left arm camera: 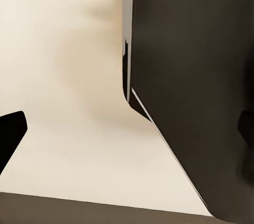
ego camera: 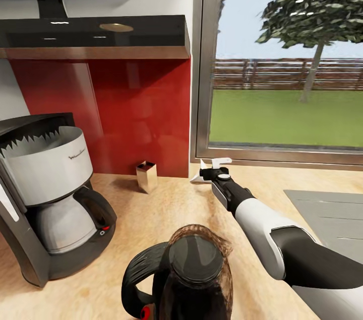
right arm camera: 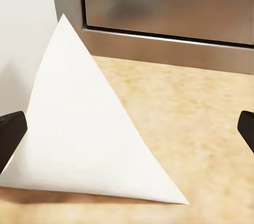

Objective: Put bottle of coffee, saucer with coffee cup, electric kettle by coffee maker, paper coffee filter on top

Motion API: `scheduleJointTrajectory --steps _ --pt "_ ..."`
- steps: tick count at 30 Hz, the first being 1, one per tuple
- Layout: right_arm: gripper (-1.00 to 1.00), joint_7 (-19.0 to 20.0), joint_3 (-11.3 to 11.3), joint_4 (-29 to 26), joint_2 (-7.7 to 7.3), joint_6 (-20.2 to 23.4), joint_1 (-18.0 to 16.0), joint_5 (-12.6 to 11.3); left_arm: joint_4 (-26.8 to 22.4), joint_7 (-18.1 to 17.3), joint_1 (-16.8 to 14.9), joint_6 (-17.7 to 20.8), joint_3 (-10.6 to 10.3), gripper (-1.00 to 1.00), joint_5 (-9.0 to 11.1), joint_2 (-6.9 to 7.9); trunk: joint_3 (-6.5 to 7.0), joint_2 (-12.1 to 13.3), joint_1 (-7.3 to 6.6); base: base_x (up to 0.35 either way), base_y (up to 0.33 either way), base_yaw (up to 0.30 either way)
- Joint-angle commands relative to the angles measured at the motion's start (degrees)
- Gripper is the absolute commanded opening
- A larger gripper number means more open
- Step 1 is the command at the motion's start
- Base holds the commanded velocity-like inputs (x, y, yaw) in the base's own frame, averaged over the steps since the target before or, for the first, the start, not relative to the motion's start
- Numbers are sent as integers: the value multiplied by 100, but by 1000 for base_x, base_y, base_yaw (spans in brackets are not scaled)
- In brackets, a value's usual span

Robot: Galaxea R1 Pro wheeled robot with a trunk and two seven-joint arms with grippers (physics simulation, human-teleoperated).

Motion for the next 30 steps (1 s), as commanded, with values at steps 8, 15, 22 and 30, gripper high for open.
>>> scheduleJointTrajectory --steps 8,15,22,30 --pt "100 -31 29 -12 0 50 0 31 -7 -5 0 21 -24 100 -8 0 -5 -3 0 0 0 0" --pt "100 -31 25 -12 0 50 0 31 -7 2 0 21 -28 100 -11 0 -5 -3 0 0 0 0" --pt "100 -31 23 -12 0 50 0 31 -11 41 0 21 -20 100 -9 9 -5 -3 0 0 0 0" --pt "100 -31 31 -20 0 50 -2 31 -14 54 0 12 -19 100 -9 8 -5 -3 0 -100 77 0"
